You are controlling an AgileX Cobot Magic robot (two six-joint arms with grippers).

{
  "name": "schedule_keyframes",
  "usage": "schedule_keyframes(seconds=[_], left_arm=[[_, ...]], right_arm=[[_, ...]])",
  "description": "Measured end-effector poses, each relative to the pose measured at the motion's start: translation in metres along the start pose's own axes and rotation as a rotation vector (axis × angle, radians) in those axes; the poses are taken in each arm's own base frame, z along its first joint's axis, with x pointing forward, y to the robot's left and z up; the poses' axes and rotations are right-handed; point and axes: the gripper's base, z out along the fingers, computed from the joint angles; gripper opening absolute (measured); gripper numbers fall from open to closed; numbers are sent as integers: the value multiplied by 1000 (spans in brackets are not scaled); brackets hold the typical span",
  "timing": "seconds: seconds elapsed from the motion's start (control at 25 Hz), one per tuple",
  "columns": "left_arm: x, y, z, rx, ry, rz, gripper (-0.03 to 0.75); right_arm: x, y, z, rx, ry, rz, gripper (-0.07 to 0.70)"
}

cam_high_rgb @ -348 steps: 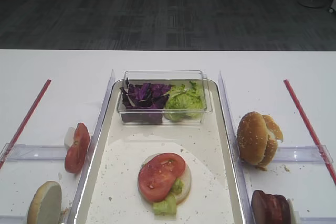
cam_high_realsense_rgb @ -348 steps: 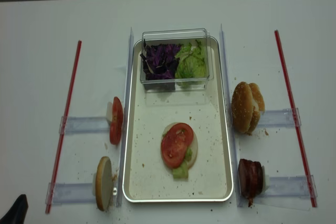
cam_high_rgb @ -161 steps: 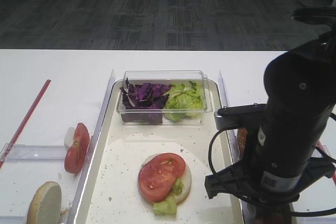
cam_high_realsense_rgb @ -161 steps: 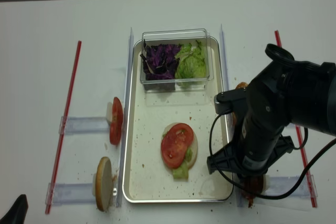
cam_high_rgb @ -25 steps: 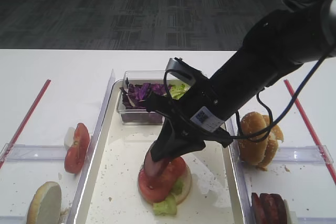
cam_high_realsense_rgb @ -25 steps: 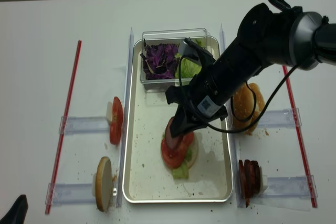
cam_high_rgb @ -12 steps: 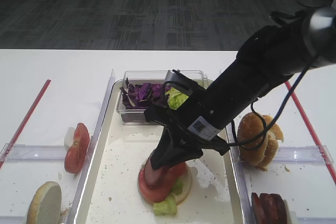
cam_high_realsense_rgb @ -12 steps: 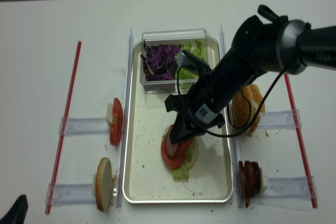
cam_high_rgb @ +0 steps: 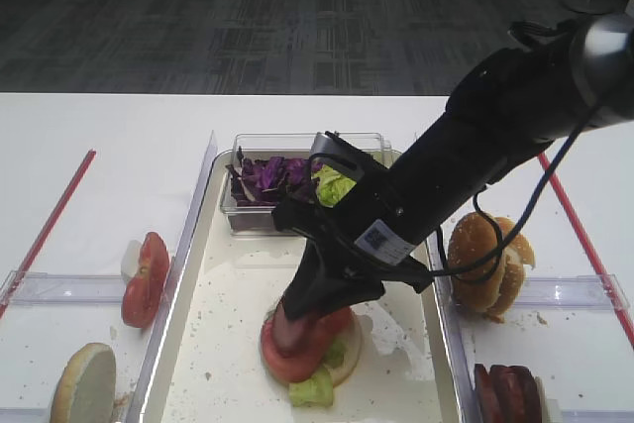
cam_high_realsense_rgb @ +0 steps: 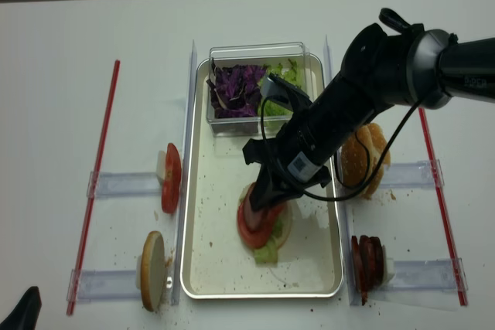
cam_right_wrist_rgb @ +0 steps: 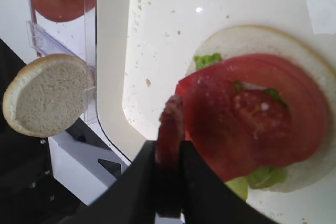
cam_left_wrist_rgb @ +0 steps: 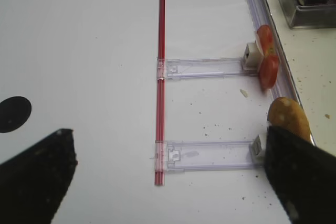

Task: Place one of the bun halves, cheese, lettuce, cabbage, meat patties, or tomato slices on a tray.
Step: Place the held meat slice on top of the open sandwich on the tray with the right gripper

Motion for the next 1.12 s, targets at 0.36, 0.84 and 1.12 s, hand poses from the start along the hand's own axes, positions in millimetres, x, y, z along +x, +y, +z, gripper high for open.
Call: schedule_keyframes(seconds=[0.36,0.84,1.12], left_arm=[[0,0,0,0,0,0,671],[0,0,0,0,0,0,671],[0,0,0,0,0,0,671]], right_arm=[[0,0,0,4,2,-3,585],[2,-4,0,42,27,-9,622],[3,-5,0,57,34,-4,622]])
